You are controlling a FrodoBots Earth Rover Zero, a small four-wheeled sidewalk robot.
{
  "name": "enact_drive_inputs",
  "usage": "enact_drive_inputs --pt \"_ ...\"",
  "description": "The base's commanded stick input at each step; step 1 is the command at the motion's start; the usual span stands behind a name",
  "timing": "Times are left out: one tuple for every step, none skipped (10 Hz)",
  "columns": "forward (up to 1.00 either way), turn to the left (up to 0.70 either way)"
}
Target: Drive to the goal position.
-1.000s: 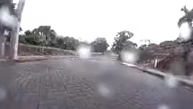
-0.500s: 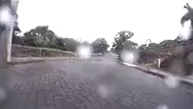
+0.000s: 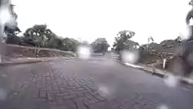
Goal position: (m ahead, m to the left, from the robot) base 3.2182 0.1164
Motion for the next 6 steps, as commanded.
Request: enact_drive_inputs --pt "1.0 0.0" --pt "1.0 0.0" --pt "1.0 0.0" --pt "1.0 0.0" --pt "1.0 0.0" --pt "1.0 0.0"
